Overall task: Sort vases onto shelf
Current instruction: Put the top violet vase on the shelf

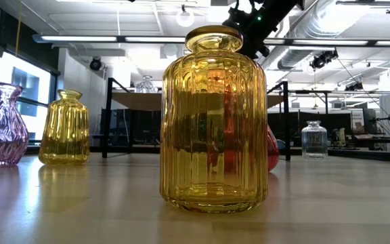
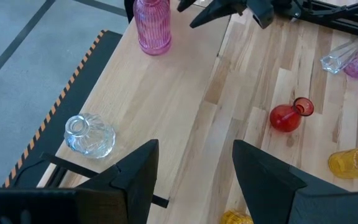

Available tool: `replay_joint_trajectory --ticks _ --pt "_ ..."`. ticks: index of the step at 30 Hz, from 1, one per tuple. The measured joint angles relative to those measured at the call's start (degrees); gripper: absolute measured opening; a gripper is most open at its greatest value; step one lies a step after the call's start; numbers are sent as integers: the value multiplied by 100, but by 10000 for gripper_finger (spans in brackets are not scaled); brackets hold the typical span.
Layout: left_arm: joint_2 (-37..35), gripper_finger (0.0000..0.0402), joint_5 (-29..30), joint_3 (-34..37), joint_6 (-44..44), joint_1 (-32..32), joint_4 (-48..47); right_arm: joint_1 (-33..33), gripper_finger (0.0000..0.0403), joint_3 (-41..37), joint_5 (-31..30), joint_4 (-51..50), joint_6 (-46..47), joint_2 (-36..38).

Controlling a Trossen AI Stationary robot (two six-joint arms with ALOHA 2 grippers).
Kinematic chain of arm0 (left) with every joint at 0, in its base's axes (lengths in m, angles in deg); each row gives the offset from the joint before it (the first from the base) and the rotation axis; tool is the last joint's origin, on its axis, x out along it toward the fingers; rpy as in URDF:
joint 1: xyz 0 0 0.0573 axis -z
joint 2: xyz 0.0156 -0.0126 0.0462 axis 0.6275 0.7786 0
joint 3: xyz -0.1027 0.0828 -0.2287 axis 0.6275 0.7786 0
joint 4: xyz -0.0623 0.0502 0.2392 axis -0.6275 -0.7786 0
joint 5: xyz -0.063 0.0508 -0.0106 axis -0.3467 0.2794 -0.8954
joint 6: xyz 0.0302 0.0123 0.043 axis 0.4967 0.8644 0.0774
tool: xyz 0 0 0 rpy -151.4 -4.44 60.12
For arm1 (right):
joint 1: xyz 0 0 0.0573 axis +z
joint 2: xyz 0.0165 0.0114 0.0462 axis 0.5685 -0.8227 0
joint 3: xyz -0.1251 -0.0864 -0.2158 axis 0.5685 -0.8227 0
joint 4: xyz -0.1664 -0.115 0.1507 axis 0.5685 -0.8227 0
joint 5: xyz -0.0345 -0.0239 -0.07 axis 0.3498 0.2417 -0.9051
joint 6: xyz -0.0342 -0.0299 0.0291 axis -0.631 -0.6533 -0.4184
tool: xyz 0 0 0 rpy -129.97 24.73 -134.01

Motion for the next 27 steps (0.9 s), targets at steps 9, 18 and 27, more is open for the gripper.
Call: replay_joint_trajectory --ticks 9,18,27 --pt "0 197 0 0 -1 0 0 -211 118 -2 168 152 -140 -117" --pt "0 197 0 0 -1 0 0 -364 118 -2 172 244 -236 -126" --pt "0 197 2 0 -1 0 0 -420 118 -2 236 322 -277 -131"
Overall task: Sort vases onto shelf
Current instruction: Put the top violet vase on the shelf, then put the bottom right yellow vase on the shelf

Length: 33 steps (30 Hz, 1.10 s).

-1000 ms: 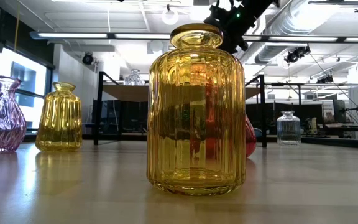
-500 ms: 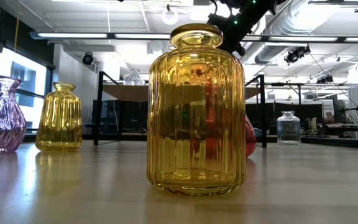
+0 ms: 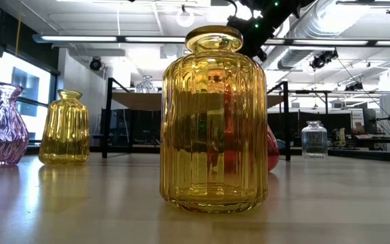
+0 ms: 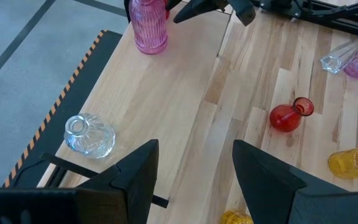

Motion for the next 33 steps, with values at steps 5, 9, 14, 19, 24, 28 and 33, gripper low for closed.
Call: replay_joint_trajectory --ticks 5,9,14,19,24,28,33 --pt "0 197 -1 0 0 -1 -1 -37 118 0 -27 98 -22 -53" --pt "0 197 -1 0 2 0 0 -38 118 0 -30 107 -16 -84" --pt "0 197 0 0 0 0 -2 -37 118 0 -26 130 0 -80" --pt "0 197 0 0 2 0 -2 23 118 62 116 -6 214 -62" --pt "0 197 0 0 2 0 -2 215 118 426 148 -365 393 -58" --pt "0 197 -1 0 1 0 -1 412 118 772 147 -699 616 -56" --pt "0 197 -1 0 0 -2 0 728 118 1101 366 -1347 1109 -54"
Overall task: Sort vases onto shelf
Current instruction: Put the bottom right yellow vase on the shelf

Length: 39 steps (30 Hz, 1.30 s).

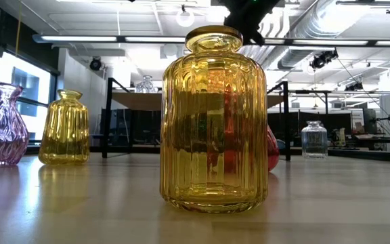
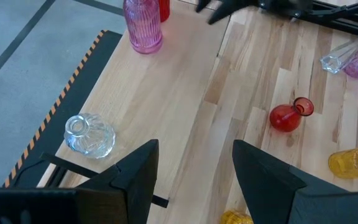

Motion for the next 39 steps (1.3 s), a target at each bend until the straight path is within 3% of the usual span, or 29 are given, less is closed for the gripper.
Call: replay_joint_trajectory --ticks 9,19,32,39 --pt "0 197 0 0 0 2 0 761 118 132 139 -505 1262 0" --pt "0 197 0 0 0 2 0 1531 122 132 180 5 2144 -214" --pt "0 197 1 0 1 2 -2 2699 202 125 281 -109 3257 -554" --pt "0 197 2 0 0 0 -1 3174 217 121 392 -156 3465 -878"
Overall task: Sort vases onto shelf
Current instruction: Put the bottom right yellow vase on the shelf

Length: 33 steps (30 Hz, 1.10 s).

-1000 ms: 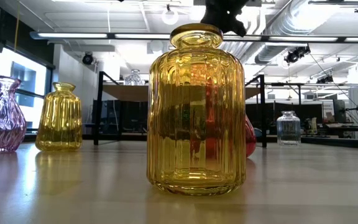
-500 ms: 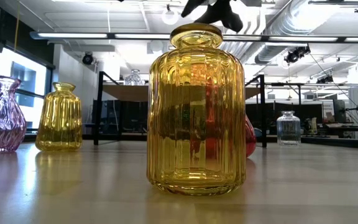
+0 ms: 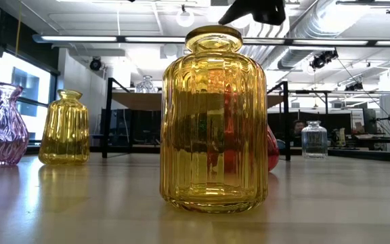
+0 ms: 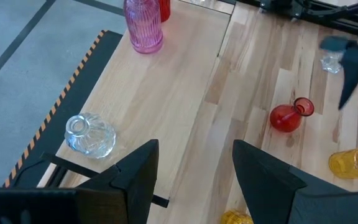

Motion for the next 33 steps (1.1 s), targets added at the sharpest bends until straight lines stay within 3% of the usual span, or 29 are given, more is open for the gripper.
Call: replay_joint_trajectory --ticks 10,17,26,33 --pt "0 197 0 0 0 1 9 387 218 0 605 330 -161 -366" --pt "0 197 0 0 -1 -1 12 602 218 0 620 335 244 -436" --pt "0 197 -2 0 -1 -1 12 931 218 0 719 887 878 -1178" --pt "0 197 -1 0 -1 1 12 996 214 0 712 657 1195 -1310"
